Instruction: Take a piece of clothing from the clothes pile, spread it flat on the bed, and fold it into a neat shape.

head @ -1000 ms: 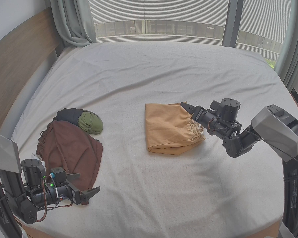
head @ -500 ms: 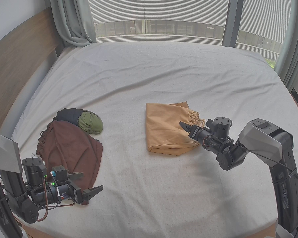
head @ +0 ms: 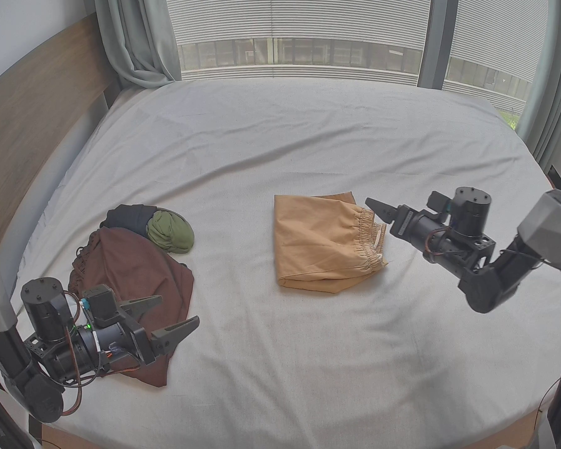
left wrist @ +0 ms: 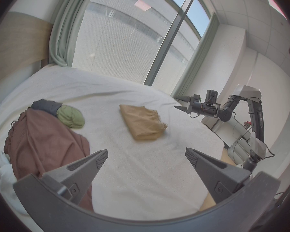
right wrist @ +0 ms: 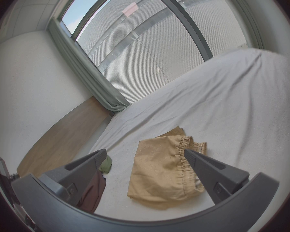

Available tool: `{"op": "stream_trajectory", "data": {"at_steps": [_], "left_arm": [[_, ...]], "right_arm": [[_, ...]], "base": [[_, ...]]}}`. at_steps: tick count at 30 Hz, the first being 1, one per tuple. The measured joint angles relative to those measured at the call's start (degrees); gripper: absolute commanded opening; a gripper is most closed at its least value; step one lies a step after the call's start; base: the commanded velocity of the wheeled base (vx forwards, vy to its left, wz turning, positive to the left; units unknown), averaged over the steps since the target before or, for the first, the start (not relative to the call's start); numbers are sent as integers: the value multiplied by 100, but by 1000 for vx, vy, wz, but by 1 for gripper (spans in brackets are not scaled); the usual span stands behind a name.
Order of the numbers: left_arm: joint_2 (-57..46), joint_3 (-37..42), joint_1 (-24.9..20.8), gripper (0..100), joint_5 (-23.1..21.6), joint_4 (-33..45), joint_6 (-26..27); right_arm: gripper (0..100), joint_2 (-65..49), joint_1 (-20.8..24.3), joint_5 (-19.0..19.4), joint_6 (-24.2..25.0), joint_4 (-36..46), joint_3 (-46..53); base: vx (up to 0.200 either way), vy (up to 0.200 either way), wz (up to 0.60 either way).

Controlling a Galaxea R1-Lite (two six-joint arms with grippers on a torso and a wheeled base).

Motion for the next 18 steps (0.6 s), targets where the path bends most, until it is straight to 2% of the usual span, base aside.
{"op": "stream_trajectory", "data": {"at_steps": [8,14,18], "left_arm": [[-855,202,-778,100,271,6,-187],[-1348,332,-1786,100,528,17,-260],[-1580,350,-2327,100,1065,20,-288]], "right_arm": [[100,-1758,-154,24,-868,-150,2052],[100,-3166,-499,137,-1393,-221,3270],[100,-4103,-818,372,-1508,-227,3945]], "base": [[0,0,0],[0,0,0],[0,0,0]]}}
